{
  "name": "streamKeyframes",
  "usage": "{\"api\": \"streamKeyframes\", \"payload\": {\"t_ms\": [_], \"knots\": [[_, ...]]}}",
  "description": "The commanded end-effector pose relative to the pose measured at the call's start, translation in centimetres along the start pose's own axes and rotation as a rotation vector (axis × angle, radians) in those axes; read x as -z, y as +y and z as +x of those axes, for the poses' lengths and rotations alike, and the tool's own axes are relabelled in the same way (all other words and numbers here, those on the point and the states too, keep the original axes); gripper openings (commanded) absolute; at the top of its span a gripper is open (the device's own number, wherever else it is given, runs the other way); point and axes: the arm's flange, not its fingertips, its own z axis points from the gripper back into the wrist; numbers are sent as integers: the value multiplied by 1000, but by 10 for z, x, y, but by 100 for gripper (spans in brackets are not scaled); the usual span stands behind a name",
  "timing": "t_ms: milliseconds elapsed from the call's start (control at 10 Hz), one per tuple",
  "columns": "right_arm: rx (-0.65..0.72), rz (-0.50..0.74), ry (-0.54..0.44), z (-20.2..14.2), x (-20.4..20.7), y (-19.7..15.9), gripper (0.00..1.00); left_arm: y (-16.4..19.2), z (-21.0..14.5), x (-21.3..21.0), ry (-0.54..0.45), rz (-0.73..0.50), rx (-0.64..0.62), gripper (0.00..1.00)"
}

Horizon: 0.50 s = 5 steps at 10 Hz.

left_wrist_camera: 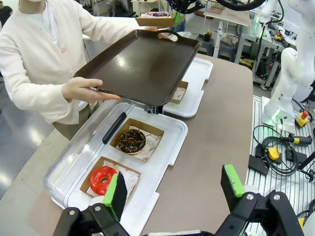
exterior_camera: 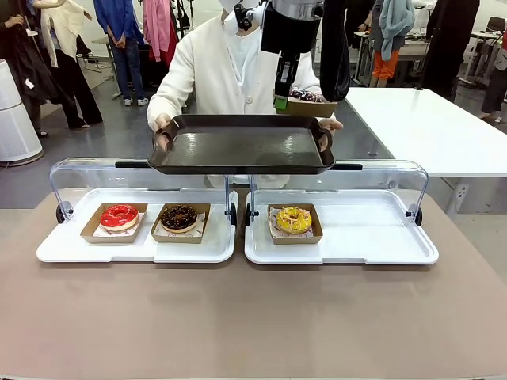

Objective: Provide the desired donut to the person.
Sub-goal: Place the picked Paper togo box onto the Handle tray extended by the person.

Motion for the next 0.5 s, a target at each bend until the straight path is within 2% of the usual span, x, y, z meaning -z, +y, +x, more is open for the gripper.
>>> {"api": "streamKeyframes", "payload": {"t_ms": [0,400], "knots": [[-24,20,-49,9,18,6,1,1,0,0,-22,-5,21,100],[-7,49,-20,17,47,9,1,1,0,0,-22,-5,21,100]]}}
